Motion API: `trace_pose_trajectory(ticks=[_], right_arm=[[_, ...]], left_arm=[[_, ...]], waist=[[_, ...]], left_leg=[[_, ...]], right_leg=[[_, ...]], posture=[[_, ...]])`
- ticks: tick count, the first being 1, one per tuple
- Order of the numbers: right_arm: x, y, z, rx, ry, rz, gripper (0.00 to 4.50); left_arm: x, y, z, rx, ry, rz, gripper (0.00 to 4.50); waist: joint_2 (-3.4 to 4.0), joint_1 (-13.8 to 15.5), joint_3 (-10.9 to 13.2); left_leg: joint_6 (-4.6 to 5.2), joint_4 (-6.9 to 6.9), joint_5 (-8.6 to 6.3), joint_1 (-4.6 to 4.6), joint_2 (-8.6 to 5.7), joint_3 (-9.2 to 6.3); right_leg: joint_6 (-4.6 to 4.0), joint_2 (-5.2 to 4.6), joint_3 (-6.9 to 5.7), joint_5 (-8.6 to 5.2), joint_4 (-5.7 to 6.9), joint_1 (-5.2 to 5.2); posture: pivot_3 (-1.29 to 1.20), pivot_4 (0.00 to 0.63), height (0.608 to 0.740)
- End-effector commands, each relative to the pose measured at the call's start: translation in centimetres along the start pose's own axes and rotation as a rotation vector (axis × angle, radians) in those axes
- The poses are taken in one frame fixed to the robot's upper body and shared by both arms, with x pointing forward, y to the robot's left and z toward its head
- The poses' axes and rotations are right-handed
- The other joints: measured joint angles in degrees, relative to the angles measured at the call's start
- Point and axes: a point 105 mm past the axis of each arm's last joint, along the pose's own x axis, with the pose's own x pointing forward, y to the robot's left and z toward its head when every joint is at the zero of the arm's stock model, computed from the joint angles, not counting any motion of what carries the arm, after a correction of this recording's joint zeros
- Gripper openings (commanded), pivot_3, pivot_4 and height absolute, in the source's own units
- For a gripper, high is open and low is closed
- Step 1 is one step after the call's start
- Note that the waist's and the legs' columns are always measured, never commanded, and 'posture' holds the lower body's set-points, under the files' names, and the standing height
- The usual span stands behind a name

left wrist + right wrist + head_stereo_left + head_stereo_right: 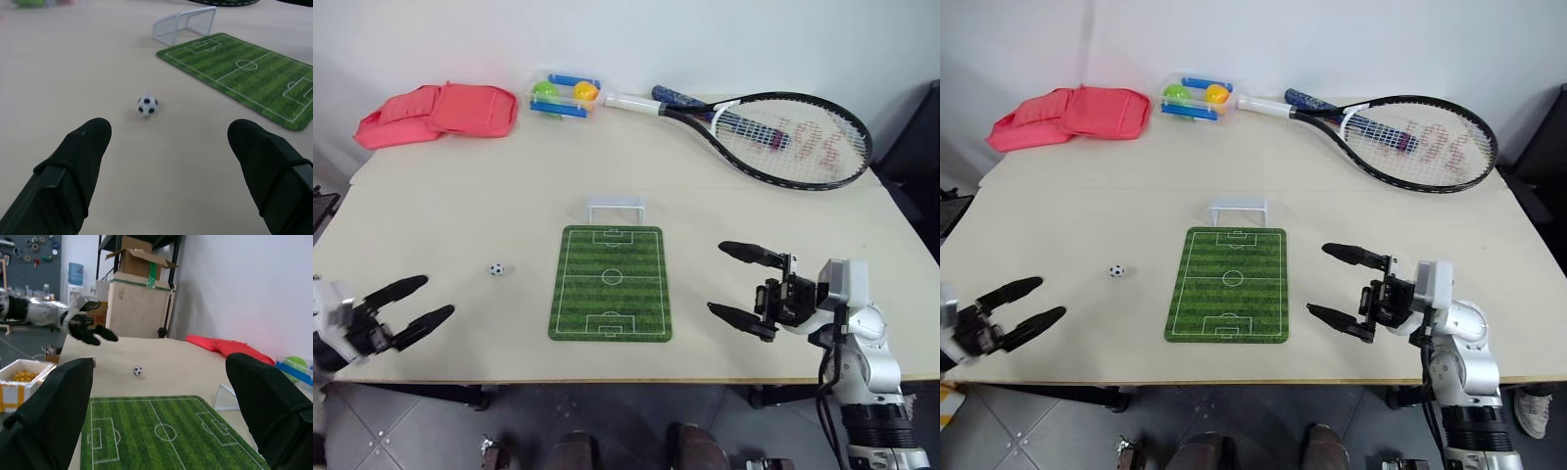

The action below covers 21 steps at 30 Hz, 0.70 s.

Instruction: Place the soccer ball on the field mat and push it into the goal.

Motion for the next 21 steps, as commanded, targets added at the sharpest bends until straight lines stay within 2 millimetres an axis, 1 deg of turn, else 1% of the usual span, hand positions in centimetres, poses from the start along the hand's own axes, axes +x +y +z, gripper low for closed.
trace_pose_trajectory(ticks=[1,3,6,12,15,17,21], right_arm=[[-0.2,0.0,0.6,-0.046,-0.001,-0.004,4.5],[-0.2,0.1,0.5,-0.054,0.002,-0.016,4.5],[-0.3,0.3,0.3,-0.058,0.009,-0.017,4.5],[0.0,0.4,0.3,-0.062,0.004,-0.041,4.5],[0.1,0.4,0.3,-0.061,0.0,-0.054,4.5],[0.1,0.4,0.3,-0.062,0.0,-0.06,4.5],[-0.2,0.4,0.1,-0.06,0.006,-0.069,4.5]], left_arm=[[2.9,0.2,-0.7,0.001,0.039,-0.022,4.32],[4.4,0.4,-1.1,-0.013,0.045,-0.035,4.32],[5.9,0.9,-1.2,-0.003,0.052,-0.038,4.32],[7.4,1.5,-1.7,-0.021,0.072,-0.022,4.32],[7.5,1.4,-2.0,-0.02,0.089,-0.035,3.81],[7.5,1.5,-2.1,-0.028,0.091,-0.034,3.14],[8.3,1.5,-2.3,-0.034,0.097,-0.037,1.89]], waist=[[0.0,0.07,0.0],[-0.01,-0.08,0.0],[-0.01,-0.47,0.0],[-0.01,-0.3,0.0],[-0.01,-0.24,0.0],[-0.02,-0.22,0.0],[-0.01,-0.14,0.0]], left_leg=[[0.01,0.03,0.0,-0.01,-0.01,0.0],[0.03,0.08,-0.03,-0.01,-0.01,0.02],[0.02,0.09,-0.04,-0.02,0.01,0.06],[0.02,0.12,-0.04,-0.01,0.01,0.1],[0.04,0.17,-0.05,-0.03,0.0,0.1],[0.05,0.19,-0.06,-0.03,0.0,0.1],[0.05,0.21,-0.06,-0.04,0.01,0.09]], right_leg=[[0.01,0.0,0.01,0.0,0.01,0.01],[0.02,0.0,0.03,0.01,0.03,0.01],[0.01,0.03,0.03,0.01,0.03,-0.01],[0.02,0.03,0.06,0.01,0.04,-0.02],[0.02,0.03,0.06,0.01,0.05,-0.02],[0.03,0.03,0.08,0.02,0.06,-0.02],[0.03,0.03,0.08,0.02,0.07,-0.02]], posture=[[0.0,0.15,0.74],[0.0,0.15,0.74],[0.0,0.15,0.74],[0.0,0.15,0.74],[0.0,0.15,0.74],[0.0,0.15,0.74],[0.0,0.15,0.74]])
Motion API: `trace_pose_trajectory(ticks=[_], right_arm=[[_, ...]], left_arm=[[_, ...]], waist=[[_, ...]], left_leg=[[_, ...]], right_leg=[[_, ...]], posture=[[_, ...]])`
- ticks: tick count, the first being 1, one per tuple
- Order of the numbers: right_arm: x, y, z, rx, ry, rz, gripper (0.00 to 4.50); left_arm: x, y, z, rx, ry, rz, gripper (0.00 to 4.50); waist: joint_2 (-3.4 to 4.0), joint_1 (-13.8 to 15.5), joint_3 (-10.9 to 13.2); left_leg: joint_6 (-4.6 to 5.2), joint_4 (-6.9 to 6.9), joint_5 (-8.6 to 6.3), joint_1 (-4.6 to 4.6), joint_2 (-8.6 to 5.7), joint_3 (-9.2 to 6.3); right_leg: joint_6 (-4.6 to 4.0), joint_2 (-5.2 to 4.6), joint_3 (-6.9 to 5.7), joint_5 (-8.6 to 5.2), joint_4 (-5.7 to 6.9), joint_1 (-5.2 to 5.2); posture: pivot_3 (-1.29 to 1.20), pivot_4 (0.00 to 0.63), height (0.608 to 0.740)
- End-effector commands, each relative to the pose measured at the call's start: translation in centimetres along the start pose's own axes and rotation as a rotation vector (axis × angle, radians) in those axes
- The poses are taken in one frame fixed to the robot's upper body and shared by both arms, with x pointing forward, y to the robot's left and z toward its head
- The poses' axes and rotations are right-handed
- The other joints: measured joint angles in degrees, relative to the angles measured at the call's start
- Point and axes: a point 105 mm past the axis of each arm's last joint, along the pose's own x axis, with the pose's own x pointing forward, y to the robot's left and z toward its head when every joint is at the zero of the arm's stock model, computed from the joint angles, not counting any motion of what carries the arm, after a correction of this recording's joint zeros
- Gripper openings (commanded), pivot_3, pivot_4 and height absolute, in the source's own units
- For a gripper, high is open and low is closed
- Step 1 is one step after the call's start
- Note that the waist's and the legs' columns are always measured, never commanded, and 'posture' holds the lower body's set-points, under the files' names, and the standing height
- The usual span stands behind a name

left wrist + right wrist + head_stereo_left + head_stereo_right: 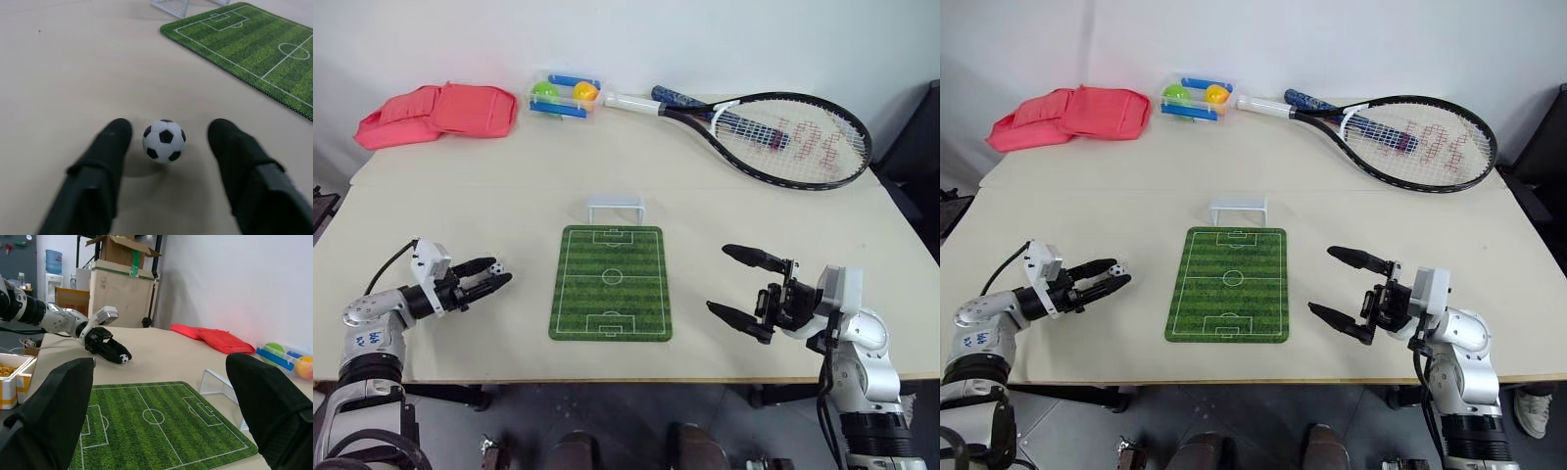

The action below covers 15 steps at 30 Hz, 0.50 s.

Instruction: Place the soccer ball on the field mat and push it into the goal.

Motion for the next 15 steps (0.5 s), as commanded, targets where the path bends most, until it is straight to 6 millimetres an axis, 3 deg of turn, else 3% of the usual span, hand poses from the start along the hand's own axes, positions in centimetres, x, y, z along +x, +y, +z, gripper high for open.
trace_pose_trajectory(ticks=[1,3,9,13,15], right_arm=[[0.1,0.0,0.9,-0.05,-0.025,-0.002,4.5],[0.3,0.0,1.1,-0.053,-0.03,-0.007,4.5],[0.4,-0.2,1.5,-0.065,-0.035,-0.009,4.5],[-0.3,-0.7,2.0,-0.084,-0.018,-0.001,4.5],[-1.0,-0.5,2.5,-0.081,0.004,0.03,4.5]], left_arm=[[0.7,0.2,0.5,0.03,-0.004,-0.002,1.51],[1.0,0.2,0.4,0.029,-0.004,0.007,0.9],[1.2,0.1,1.1,0.055,-0.045,-0.007,0.84],[1.7,-1.0,4.0,0.146,-0.113,-0.12,0.84],[2.7,-3.2,6.2,0.199,-0.126,-0.269,0.84]], waist=[[0.0,0.13,0.0],[0.0,0.13,0.0],[0.0,0.03,0.0],[-0.01,0.11,0.01],[-0.02,0.32,0.01]], left_leg=[[0.0,0.02,0.0,-0.01,-0.01,0.0],[0.04,0.05,-0.03,-0.01,-0.01,0.0],[0.03,0.07,-0.03,-0.01,-0.01,0.0],[0.04,0.09,-0.04,-0.03,0.0,0.0],[0.06,0.18,-0.06,-0.11,0.0,-0.03]], right_leg=[[0.0,0.0,0.0,0.0,0.0,0.0],[0.01,0.0,0.01,0.01,0.0,0.02],[0.01,0.0,0.01,0.01,0.01,0.02],[0.01,0.0,0.01,0.01,0.01,0.01],[0.02,0.0,-0.01,0.01,0.02,0.01]], posture=[[0.0,0.15,0.74],[0.0,0.15,0.74],[0.0,0.15,0.74],[0.0,0.15,0.74],[0.0,0.15,0.74]])
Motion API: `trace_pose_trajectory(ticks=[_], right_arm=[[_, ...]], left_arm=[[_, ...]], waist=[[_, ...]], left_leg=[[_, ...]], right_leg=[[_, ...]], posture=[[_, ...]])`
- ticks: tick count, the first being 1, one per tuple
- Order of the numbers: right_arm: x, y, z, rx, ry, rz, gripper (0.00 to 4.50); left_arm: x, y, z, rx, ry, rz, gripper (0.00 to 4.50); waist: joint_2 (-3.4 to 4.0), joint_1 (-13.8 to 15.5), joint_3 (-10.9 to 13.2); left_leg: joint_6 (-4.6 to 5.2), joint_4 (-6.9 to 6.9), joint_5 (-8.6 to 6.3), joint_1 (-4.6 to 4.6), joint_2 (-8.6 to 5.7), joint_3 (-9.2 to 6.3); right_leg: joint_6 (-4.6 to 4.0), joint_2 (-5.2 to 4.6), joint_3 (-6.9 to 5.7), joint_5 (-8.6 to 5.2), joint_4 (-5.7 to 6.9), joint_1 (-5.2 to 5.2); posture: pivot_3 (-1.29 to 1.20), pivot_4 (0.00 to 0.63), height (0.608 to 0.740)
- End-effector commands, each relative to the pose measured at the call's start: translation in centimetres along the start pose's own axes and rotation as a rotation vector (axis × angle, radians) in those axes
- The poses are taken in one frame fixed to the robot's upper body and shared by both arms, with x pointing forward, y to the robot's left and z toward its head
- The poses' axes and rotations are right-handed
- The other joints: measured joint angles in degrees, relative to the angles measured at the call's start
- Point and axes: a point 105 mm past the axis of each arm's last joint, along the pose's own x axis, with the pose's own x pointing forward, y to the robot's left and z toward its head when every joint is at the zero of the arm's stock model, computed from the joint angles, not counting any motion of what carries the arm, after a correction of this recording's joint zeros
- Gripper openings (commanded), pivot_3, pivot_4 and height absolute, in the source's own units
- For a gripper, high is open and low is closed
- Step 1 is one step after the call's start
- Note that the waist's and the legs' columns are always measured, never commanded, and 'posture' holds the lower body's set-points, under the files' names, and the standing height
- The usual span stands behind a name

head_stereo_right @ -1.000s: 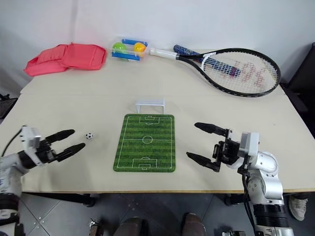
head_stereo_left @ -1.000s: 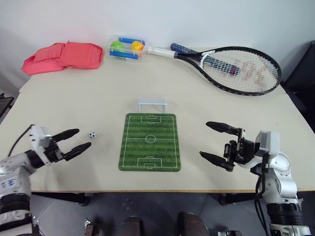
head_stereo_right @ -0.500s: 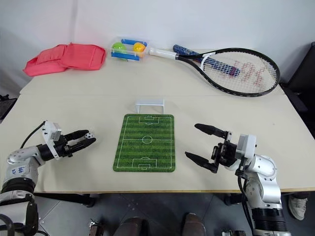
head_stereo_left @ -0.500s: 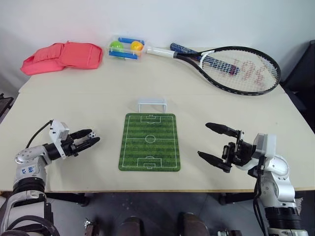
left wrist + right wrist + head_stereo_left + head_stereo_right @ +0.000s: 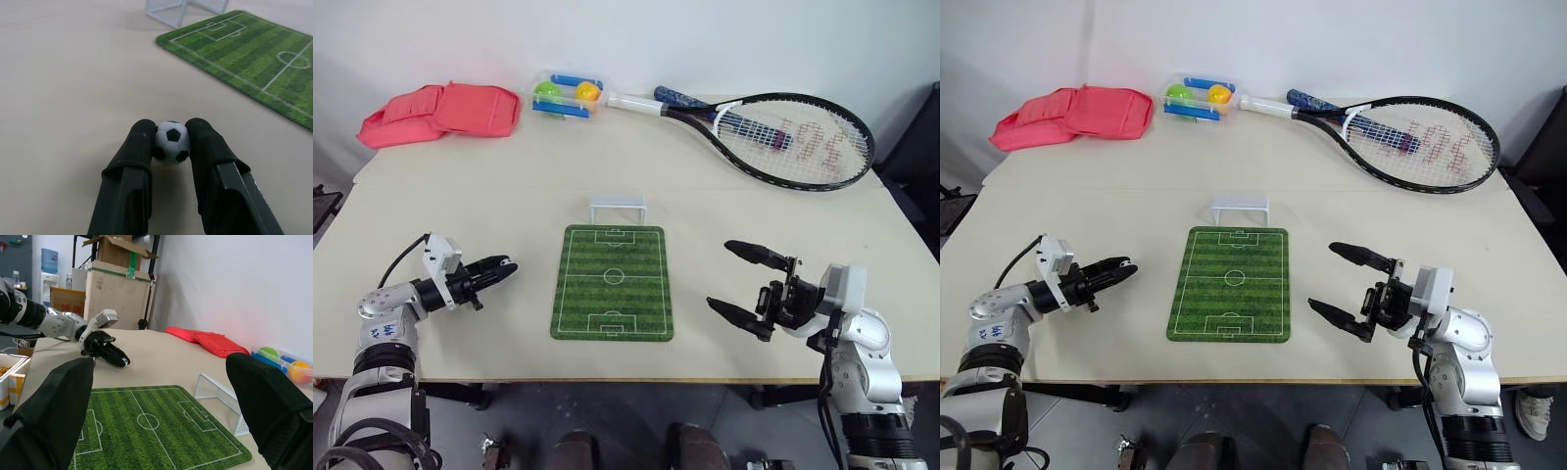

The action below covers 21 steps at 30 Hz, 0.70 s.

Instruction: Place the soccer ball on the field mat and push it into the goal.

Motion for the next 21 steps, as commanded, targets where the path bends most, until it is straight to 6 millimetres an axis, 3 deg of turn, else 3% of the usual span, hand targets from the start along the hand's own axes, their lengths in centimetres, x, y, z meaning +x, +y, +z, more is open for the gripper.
trace_pose_trajectory(ticks=[1,3,6,11,14,21], right_arm=[[-1.4,0.0,1.8,-0.031,0.011,0.044,4.5],[-2.3,0.7,1.6,0.0,0.044,0.086,4.5],[-3.1,1.9,1.5,0.029,0.072,0.158,4.5],[-3.3,3.2,1.1,0.032,0.083,0.235,4.5],[-3.4,3.4,0.9,0.044,0.094,0.242,4.5],[-3.5,3.4,0.7,0.052,0.105,0.205,4.5]], left_arm=[[1.9,-3.3,4.6,0.097,-0.037,-0.262,0.84],[2.8,-6.6,5.0,0.128,0.014,-0.436,0.84],[4.7,-9.8,5.9,0.168,0.006,-0.532,0.84],[7.8,-14.8,3.7,0.237,0.046,-0.646,0.84],[8.8,-15.7,2.7,0.244,0.071,-0.629,0.84],[9.7,-15.5,1.2,0.262,0.126,-0.595,0.84]], waist=[[-0.01,0.29,0.0],[0.01,0.42,-0.01],[0.02,0.46,0.0],[0.02,0.46,0.0],[0.02,0.65,0.01],[0.02,1.3,0.0]], left_leg=[[0.02,0.06,-0.03,-0.04,0.0,-0.02],[0.09,0.14,-0.15,-0.04,0.0,0.0],[0.11,0.13,-0.23,0.02,0.01,0.07],[0.11,0.22,-0.23,0.05,0.02,0.16],[0.11,0.23,-0.23,0.09,0.02,0.18],[0.11,0.24,-0.23,0.08,0.01,0.18]], right_leg=[[0.01,0.0,0.0,0.01,0.0,0.0],[0.03,-0.01,0.05,0.02,-0.01,0.02],[0.03,0.0,0.1,0.02,-0.05,0.05],[0.06,0.01,0.18,0.03,-0.06,0.07],[0.07,0.01,0.22,0.04,-0.05,0.08],[0.08,0.01,0.22,0.04,-0.1,0.08]], posture=[[0.0,0.15,0.74],[0.0,0.15,0.74],[0.0,0.15,0.74],[0.0,0.15,0.74],[0.0,0.15,0.74],[0.0,0.15,0.74]])
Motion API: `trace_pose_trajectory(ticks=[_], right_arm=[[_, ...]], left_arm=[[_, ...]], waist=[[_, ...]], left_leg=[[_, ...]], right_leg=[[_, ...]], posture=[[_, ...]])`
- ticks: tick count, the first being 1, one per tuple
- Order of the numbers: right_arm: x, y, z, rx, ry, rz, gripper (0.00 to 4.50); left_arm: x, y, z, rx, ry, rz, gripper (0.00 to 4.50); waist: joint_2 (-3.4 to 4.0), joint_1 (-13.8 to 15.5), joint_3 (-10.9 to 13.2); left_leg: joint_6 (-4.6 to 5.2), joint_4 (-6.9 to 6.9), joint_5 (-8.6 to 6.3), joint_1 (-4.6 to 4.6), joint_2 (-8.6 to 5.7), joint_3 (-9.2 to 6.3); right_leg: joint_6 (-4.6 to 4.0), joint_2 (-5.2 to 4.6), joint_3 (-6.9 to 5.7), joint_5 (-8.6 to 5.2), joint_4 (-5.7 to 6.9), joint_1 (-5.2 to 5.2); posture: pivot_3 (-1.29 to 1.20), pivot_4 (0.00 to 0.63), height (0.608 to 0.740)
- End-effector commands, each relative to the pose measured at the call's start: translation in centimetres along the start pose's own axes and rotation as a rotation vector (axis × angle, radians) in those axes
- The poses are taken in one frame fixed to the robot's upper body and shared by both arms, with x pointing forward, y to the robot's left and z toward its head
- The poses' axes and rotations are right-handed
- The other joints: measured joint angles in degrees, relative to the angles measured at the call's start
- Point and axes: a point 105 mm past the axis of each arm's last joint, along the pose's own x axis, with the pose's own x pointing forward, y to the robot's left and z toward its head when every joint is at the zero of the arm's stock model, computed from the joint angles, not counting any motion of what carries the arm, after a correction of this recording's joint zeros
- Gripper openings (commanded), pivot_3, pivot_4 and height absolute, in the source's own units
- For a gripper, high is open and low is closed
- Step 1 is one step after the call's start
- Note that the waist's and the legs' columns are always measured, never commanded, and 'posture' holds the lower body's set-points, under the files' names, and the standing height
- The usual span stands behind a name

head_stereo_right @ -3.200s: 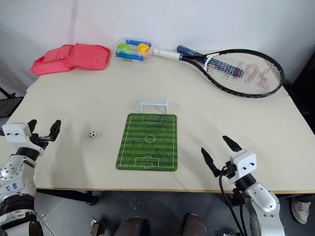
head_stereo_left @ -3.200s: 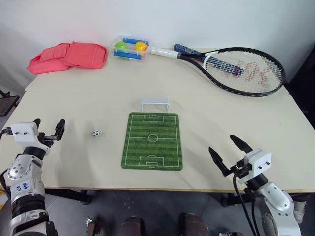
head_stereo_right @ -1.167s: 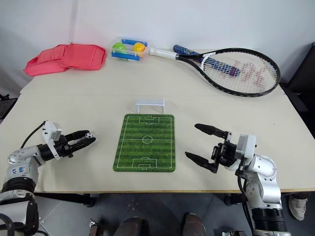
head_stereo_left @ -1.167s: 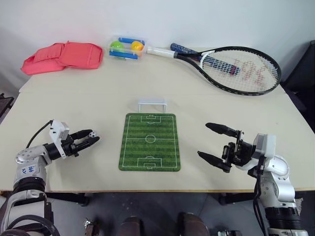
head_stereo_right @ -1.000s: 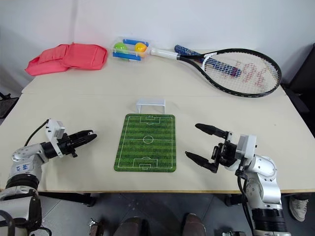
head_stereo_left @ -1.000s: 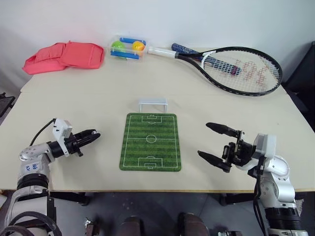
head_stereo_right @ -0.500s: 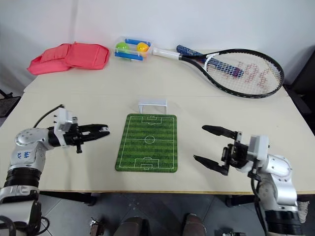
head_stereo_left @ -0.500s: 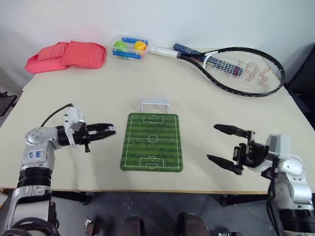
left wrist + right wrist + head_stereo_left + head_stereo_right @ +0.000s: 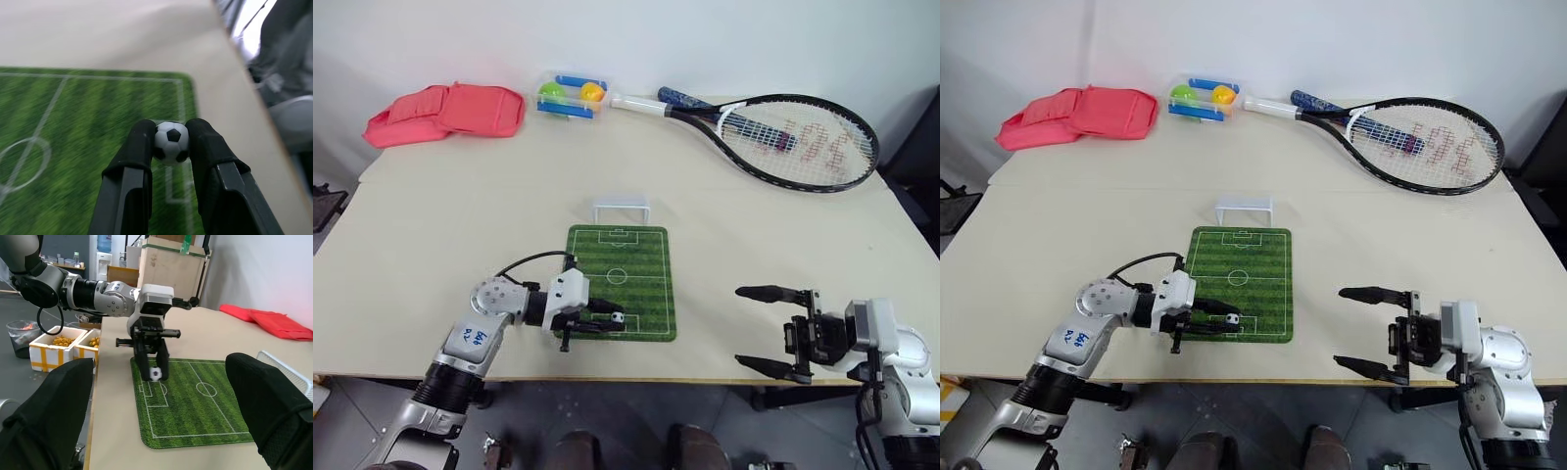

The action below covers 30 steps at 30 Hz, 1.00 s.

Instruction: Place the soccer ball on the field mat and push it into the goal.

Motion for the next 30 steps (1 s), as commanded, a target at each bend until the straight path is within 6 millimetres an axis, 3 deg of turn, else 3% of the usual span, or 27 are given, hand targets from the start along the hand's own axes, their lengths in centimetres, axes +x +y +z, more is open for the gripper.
trace_pose_trajectory(ticks=[1,7,13,23,30], right_arm=[[0.1,0.1,0.8,-0.043,0.002,0.004,4.5],[0.2,0.1,0.9,-0.044,-0.004,-0.014,4.5],[0.6,0.0,1.1,-0.044,-0.006,-0.034,4.5],[1.8,-0.2,1.7,-0.049,-0.02,-0.053,4.5],[1.9,-0.3,1.6,-0.04,-0.021,-0.056,4.5]], left_arm=[[0.5,-0.1,-0.1,0.018,0.009,-0.019,0.84],[1.0,-0.4,-1.2,0.0,0.054,-0.036,0.84],[1.5,-0.4,-1.1,-0.032,0.043,-0.032,0.84],[1.3,-0.3,-0.4,0.014,0.018,-0.056,4.04],[1.1,0.1,0.4,0.039,-0.041,-0.042,4.04]], waist=[[0.0,0.12,0.0],[0.0,0.13,0.0],[0.02,0.13,-0.01],[0.02,0.14,-0.01],[0.02,0.12,-0.01]], left_leg=[[0.0,0.0,0.0,-0.01,0.0,0.0],[0.0,0.01,0.0,-0.02,-0.01,-0.01],[0.01,0.04,0.0,0.0,-0.01,-0.01],[0.01,0.05,0.0,-0.01,-0.01,-0.02],[0.01,0.04,0.0,-0.01,-0.01,-0.02]], right_leg=[[0.0,0.0,0.0,0.0,0.0,0.0],[0.02,0.0,0.0,0.01,-0.02,0.0],[0.04,0.0,0.0,0.02,-0.02,0.04],[0.04,0.0,0.0,0.02,-0.03,0.04],[0.04,0.0,0.0,0.02,-0.03,0.04]], posture=[[0.0,0.15,0.74],[0.0,0.15,0.74],[0.0,0.15,0.74],[0.0,0.15,0.74],[0.0,0.15,0.74]])
